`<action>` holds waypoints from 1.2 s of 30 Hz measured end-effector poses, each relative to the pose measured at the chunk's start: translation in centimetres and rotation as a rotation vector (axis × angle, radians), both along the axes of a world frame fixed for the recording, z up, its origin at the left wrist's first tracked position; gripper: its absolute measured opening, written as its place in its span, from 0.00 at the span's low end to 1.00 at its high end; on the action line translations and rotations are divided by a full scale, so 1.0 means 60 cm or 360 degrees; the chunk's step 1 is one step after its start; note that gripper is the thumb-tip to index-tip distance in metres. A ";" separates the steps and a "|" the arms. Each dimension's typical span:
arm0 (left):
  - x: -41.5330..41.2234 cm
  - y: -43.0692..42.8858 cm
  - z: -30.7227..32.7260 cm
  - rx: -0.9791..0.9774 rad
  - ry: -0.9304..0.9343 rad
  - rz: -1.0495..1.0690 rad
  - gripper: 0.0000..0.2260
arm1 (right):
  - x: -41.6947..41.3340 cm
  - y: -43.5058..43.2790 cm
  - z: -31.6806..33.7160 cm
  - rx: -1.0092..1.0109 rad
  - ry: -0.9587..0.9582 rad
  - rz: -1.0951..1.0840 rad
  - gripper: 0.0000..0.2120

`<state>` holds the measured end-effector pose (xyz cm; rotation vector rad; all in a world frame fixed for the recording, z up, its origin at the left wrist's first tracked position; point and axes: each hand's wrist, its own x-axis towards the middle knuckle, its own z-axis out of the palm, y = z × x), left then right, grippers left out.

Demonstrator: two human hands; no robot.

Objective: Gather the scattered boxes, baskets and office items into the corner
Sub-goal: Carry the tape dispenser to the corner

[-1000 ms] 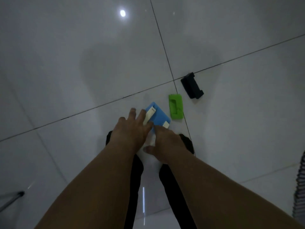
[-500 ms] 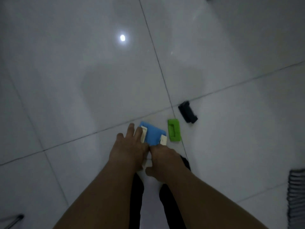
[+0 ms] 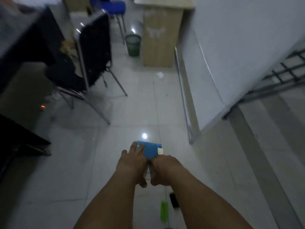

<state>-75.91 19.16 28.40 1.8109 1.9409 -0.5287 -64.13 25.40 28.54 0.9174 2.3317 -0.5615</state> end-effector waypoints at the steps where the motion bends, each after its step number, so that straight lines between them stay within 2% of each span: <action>1: -0.001 -0.007 0.026 0.0066 0.0039 0.0064 0.43 | -0.010 0.003 0.025 0.0032 0.0017 0.0083 0.20; 7: -0.005 -0.109 0.168 0.0392 0.0273 0.0581 0.39 | -0.059 -0.039 0.165 0.0412 0.0263 0.0710 0.27; 13: 0.024 -0.310 0.225 0.0440 0.0496 0.1150 0.38 | -0.098 -0.204 0.235 0.0541 0.0446 0.1305 0.28; 20: 0.105 -0.654 0.238 0.0241 0.0674 0.1833 0.41 | -0.117 -0.539 0.250 0.0417 0.0558 0.2005 0.27; 25: 0.235 -0.937 0.240 0.0102 0.0740 0.2322 0.41 | -0.056 -0.836 0.257 0.0267 0.0630 0.2491 0.26; 32: 0.425 -1.283 0.235 0.0007 0.0840 0.2800 0.44 | 0.079 -1.205 0.248 0.0103 0.0756 0.2975 0.26; 36: 0.483 -1.407 0.212 -0.0059 0.0778 0.2967 0.40 | 0.117 -1.345 0.222 0.0026 0.0731 0.3127 0.28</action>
